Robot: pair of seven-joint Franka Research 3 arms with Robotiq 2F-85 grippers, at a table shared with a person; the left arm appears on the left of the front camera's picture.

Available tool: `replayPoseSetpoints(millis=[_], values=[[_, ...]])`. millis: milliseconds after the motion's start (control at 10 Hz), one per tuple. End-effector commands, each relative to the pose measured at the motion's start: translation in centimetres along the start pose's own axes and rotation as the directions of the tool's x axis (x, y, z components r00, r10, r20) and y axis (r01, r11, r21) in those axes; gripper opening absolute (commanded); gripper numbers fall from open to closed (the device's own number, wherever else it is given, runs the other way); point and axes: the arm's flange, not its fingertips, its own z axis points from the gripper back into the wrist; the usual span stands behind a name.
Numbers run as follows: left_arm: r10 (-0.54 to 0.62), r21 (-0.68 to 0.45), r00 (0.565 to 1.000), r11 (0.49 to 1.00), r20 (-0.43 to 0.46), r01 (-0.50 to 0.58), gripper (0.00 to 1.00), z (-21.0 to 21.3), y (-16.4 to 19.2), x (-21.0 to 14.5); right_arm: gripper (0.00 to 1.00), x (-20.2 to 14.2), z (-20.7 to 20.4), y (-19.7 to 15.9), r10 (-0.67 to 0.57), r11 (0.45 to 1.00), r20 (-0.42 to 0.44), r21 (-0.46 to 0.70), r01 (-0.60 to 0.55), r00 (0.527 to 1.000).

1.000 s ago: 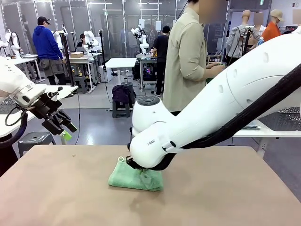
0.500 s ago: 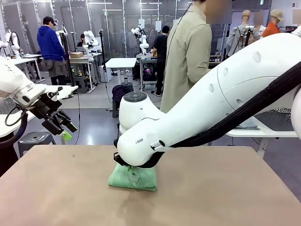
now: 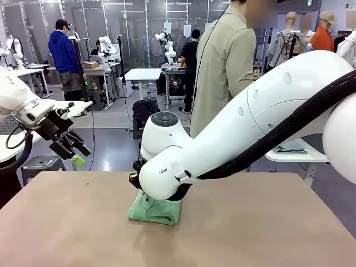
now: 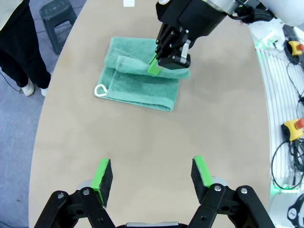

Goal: Fold the towels and place them in the basket.
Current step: When a person lays out a Towel with hook on the table, fold it in half twice.

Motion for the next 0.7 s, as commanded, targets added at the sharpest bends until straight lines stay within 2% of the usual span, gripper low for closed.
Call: replayPoseSetpoints(millis=[0, 500, 600], values=[[0.016, 0.007, 1.0, 1.0, -0.001, -0.016, 0.84, -0.02, 0.04, 0.12, 0.0, -0.87, -0.8, 0.4, -0.061, 0.997, 0.021, 0.038, 0.06, 0.998], [0.016, 0.007, 1.0, 1.0, -0.001, -0.016, 0.84, -0.02, 0.04, 0.12, 0.0, -0.91, -1.47, 0.05, -0.125, 0.987, 0.016, 0.102, 0.123, 0.992], [0.016, 0.007, 1.0, 1.0, -0.001, -0.016, 0.84, -0.02, 0.04, 0.12, 0.08, -0.94, -1.43, -0.12, -0.139, 0.984, 0.026, 0.12, 0.135, 0.99]])
